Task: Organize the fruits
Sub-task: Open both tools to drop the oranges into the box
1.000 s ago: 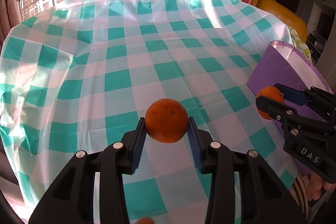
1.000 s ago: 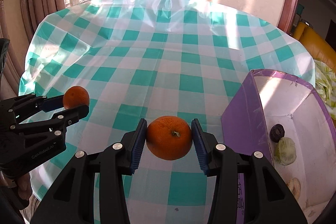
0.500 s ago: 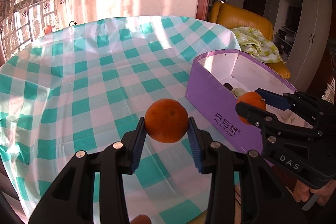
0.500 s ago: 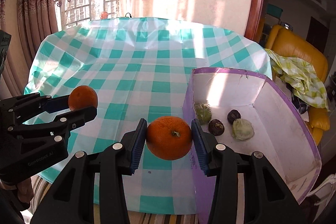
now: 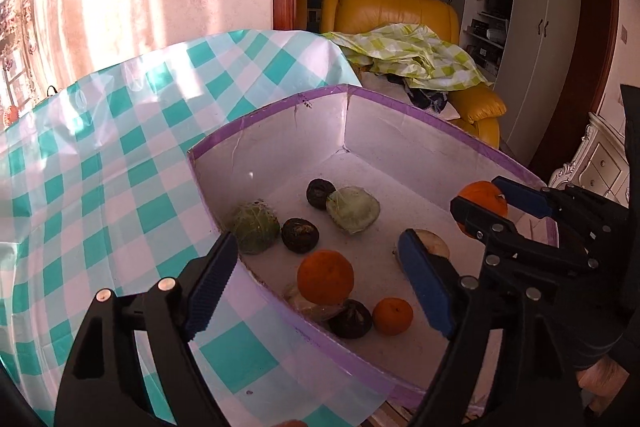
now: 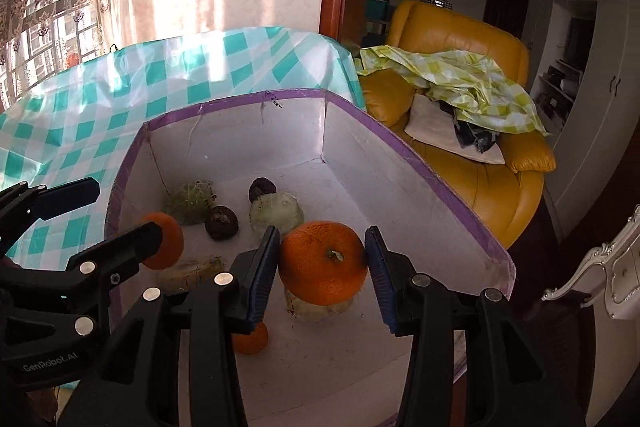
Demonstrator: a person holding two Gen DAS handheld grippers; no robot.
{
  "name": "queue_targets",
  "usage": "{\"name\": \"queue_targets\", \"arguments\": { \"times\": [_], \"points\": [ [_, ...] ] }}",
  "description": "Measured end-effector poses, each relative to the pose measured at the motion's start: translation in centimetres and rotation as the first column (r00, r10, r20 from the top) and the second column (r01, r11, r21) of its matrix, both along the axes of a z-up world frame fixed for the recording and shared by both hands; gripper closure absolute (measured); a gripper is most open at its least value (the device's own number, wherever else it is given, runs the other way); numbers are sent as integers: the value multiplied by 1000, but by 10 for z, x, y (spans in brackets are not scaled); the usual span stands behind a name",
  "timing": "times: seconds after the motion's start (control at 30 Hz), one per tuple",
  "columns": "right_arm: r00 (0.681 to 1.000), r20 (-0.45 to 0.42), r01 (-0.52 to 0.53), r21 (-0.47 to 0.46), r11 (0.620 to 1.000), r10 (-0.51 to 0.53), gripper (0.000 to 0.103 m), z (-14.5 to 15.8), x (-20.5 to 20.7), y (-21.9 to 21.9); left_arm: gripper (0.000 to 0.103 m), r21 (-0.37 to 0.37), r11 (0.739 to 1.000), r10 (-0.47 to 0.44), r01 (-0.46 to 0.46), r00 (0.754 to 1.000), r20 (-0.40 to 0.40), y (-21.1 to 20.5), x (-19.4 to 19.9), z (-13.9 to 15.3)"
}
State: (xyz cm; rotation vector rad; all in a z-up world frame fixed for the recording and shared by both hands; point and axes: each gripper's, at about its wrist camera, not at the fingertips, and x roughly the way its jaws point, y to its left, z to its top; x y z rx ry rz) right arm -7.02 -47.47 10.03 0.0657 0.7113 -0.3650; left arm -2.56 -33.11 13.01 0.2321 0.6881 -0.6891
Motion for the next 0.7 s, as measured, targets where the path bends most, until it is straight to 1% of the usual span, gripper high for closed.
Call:
{"name": "queue_targets", "arguments": {
  "times": [0.07, 0.13, 0.17, 0.2, 0.23, 0.27, 0.3, 0.37, 0.47, 0.5, 0.57, 0.63, 0.7],
  "points": [
    [1000, -3, 13, 14, 1000, -13, 58, -4, -1, -9, 14, 3, 1000, -15, 15, 1000, -7, -7, 1, 0],
    [1000, -9, 27, 22, 999, -26, 58, -7, -2, -15, 6, 39, 999, 4, -4, 1000, -2, -15, 3, -3],
    [999, -7, 31, 29, 999, -31, 58, -8, -3, -18, 4, 36, 999, 6, -6, 1000, -4, -15, 3, -3],
    [999, -7, 34, 35, 999, -34, 58, -9, -4, -21, 2, 16, 1000, -9, 9, 1000, -16, -15, 3, -2],
    [999, -8, 38, 37, 999, -37, 58, -10, -5, -23, 2, 4, 1000, -14, 14, 999, -32, -14, 4, -2],
    [999, -10, 45, 37, 998, -45, 56, -10, -5, -25, 2, 10, 1000, 3, -2, 999, -46, -15, 5, -3],
    [999, -8, 51, 39, 998, -50, 50, -10, -6, -27, 2, 23, 1000, 21, -20, 998, -57, -17, 6, -4],
    [998, 0, 61, 33, 998, -61, 40, -8, -8, -30, 2, 27, 999, 21, -20, 998, -66, -18, 5, -3],
    [998, 2, 68, 32, 997, -68, 31, -6, -10, -33, 2, 9, 1000, 1, 0, 993, -119, -20, 3, -4],
    [997, 4, 71, 33, 997, -71, 29, -6, -11, -34, 2, 13, 1000, 11, -9, 992, -126, -20, 3, -5],
    [997, 4, 75, 35, 997, -75, 29, -6, -12, -36, 2, 22, 999, 26, -23, 992, -120, -22, 1, -7],
    [997, 4, 79, 34, 996, -80, 29, -7, -13, -37, 2, 18, 1000, 26, -24, 991, -134, -23, 0, -9],
    [997, 4, 83, 37, 996, -83, 29, -7, -13, -39, 2, 38, 999, 35, -31, 991, -127, -25, -2, -11]
  ]
}}
